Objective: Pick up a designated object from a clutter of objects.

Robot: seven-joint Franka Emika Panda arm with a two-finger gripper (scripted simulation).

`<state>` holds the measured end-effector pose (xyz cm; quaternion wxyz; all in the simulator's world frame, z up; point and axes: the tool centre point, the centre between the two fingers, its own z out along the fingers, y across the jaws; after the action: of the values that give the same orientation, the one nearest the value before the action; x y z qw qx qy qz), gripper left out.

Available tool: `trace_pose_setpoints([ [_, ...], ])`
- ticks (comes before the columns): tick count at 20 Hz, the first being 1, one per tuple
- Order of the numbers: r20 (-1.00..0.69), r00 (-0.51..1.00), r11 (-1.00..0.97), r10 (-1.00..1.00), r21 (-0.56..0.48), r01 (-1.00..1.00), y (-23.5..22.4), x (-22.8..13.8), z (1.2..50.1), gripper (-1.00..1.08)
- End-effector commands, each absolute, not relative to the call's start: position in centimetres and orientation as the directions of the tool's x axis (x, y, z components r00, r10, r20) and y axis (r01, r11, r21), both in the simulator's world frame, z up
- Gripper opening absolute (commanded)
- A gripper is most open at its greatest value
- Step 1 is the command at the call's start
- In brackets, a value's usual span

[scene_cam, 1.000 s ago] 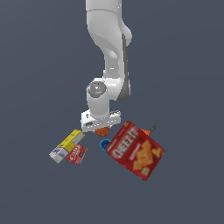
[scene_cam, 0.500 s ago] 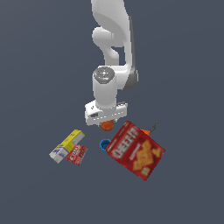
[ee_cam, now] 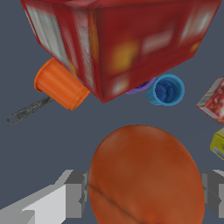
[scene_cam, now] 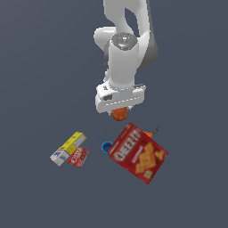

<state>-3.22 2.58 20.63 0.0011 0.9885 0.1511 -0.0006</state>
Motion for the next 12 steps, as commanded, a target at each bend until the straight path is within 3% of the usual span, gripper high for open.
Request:
trace_pose_setpoints([
  [1,0.0,0.954,-0.954,0.298,0.003,0.298,4.0,-3.5,23.3,-1.0],
  [12,-0.001,0.954,-0.954,0.299,0.003,0.299,9.7,-4.5,34.0,-1.0],
])
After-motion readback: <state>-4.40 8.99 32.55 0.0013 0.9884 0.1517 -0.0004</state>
